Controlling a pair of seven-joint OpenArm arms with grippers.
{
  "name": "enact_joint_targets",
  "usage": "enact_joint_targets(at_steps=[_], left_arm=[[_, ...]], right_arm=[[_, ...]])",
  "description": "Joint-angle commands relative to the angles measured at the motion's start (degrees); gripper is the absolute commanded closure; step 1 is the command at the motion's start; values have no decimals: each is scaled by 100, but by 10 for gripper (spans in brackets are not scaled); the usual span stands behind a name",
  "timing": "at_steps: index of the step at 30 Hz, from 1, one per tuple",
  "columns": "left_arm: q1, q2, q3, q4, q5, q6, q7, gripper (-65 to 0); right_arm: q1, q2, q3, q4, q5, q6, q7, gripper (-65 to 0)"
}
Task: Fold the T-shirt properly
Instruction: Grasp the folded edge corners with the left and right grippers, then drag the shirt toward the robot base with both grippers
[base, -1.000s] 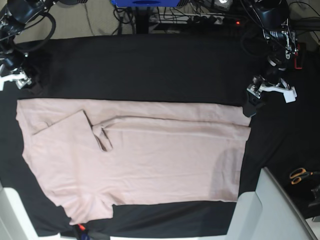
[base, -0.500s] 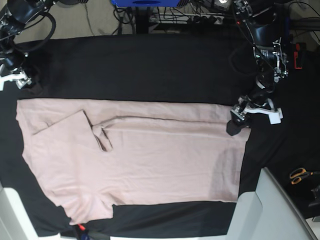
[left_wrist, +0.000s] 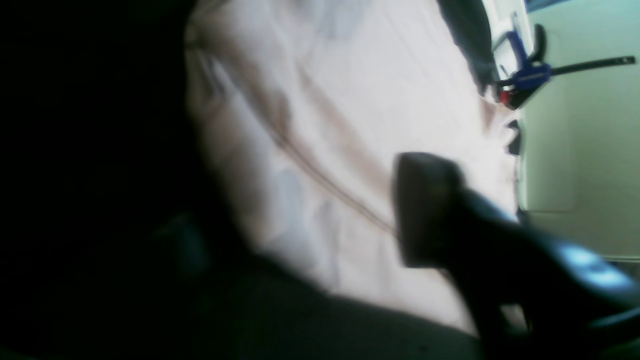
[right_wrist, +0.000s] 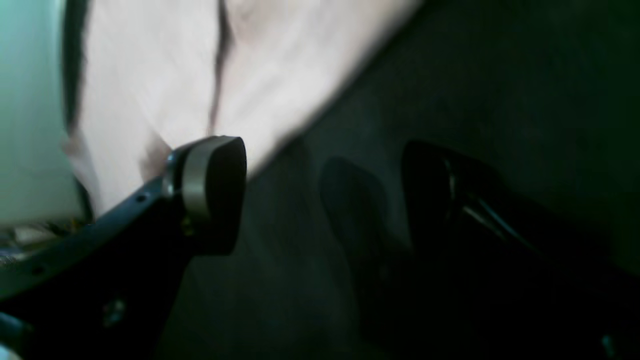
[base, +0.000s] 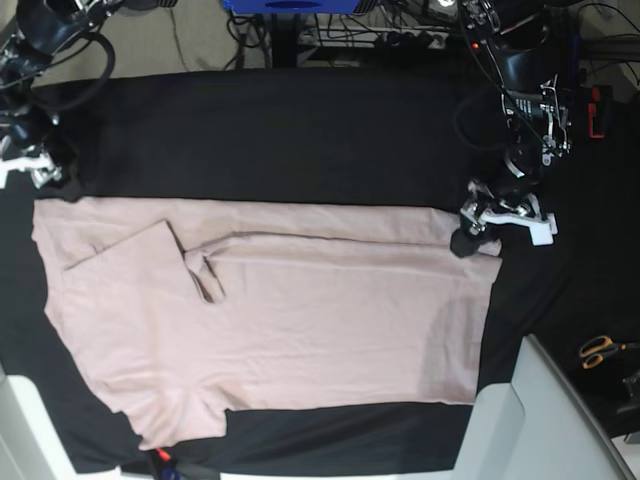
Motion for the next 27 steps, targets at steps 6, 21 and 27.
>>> enact_joint_targets(at_steps=[6, 21, 27], left_arm=[[-109, -73, -13, 62, -96, -60, -48, -176], [-153, -73, 14, -202, -96, -60, -48, -91], [-144, -82, 14, -202, -96, -60, -48, -87]], right_arm=[[379, 229, 8, -731, -39, -29, 286, -459], [898, 642, 280, -1628, -57, -29, 532, -153], [906, 651, 280, -1619, -48, -11, 506, -17]])
